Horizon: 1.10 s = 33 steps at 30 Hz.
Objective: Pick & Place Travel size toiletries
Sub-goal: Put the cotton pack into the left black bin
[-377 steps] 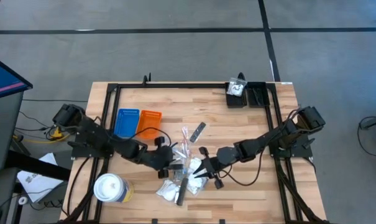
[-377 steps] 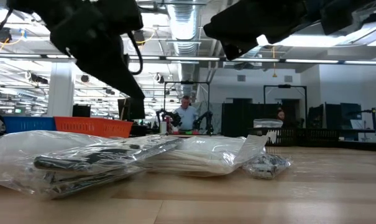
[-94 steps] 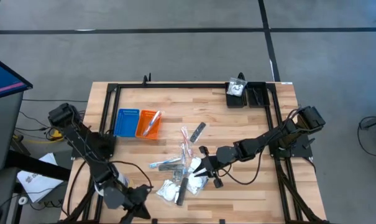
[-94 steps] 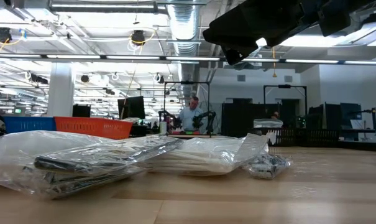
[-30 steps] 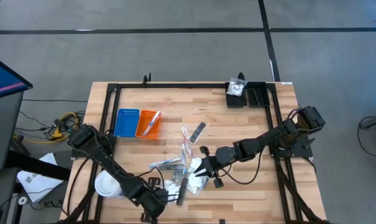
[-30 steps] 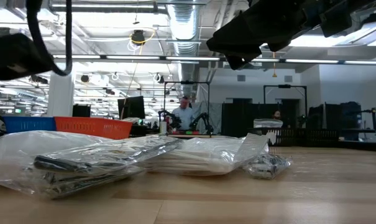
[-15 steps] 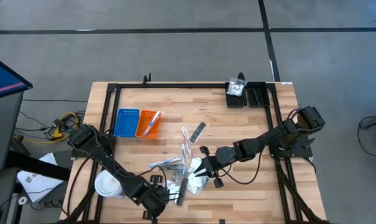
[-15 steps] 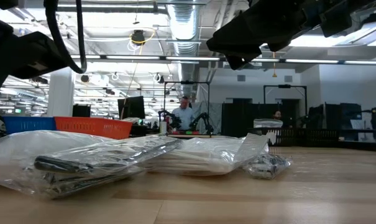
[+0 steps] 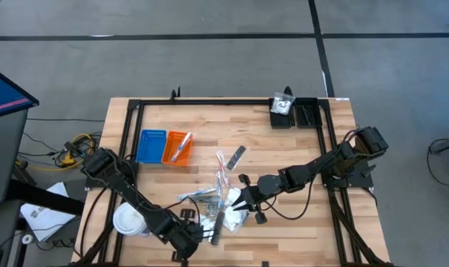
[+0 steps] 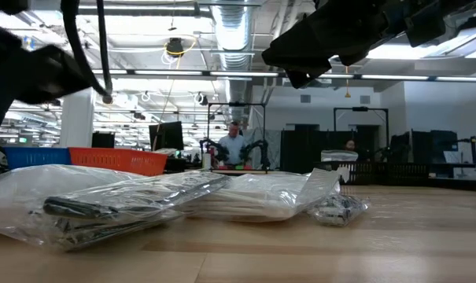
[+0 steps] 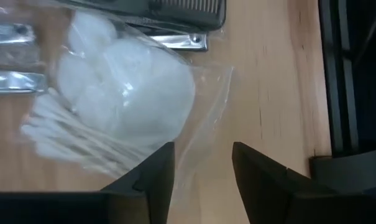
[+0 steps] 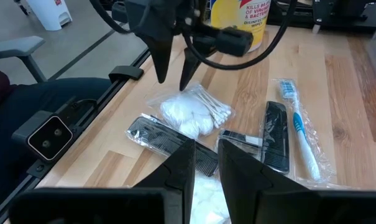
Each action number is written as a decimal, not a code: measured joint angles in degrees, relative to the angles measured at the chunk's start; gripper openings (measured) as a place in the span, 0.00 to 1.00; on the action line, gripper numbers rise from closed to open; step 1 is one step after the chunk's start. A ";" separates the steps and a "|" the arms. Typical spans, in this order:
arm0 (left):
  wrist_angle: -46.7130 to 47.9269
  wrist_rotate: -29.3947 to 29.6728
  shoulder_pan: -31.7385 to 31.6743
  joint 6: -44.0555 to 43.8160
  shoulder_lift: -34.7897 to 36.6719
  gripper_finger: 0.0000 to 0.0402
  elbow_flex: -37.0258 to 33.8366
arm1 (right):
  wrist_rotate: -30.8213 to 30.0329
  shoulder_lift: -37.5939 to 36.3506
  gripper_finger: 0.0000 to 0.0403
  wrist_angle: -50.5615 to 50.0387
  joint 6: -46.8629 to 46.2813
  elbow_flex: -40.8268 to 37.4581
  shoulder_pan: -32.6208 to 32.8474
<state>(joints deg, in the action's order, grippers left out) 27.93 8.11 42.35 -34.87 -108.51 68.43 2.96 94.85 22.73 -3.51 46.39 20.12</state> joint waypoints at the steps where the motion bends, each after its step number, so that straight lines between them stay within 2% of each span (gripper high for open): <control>1: -1.18 -0.06 0.00 -0.05 0.00 0.38 -0.86 | 0.00 0.00 0.16 0.01 0.00 0.00 0.00; 4: -4.35 -0.50 0.00 -0.09 0.00 0.36 -2.75 | 0.00 0.00 0.16 -0.01 0.00 0.00 0.00; 9: -4.41 0.50 -0.31 -0.09 0.00 0.31 -2.95 | 0.00 0.00 0.16 0.00 0.00 0.00 0.00; 16: -4.03 0.53 -1.01 -0.04 0.05 0.03 -2.95 | 0.00 0.00 0.16 0.01 0.00 0.00 0.00; 23: -2.32 0.49 -3.15 -2.85 5.48 0.00 -2.97 | 0.00 0.00 0.16 0.01 0.00 0.00 -0.01; 33: -2.84 0.40 -8.33 -4.76 23.74 0.00 -2.96 | 0.05 0.00 0.16 0.01 0.25 0.00 0.59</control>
<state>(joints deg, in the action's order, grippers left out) 25.09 8.51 34.01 -39.63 -84.77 65.47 3.01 94.85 22.74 -3.26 46.39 20.71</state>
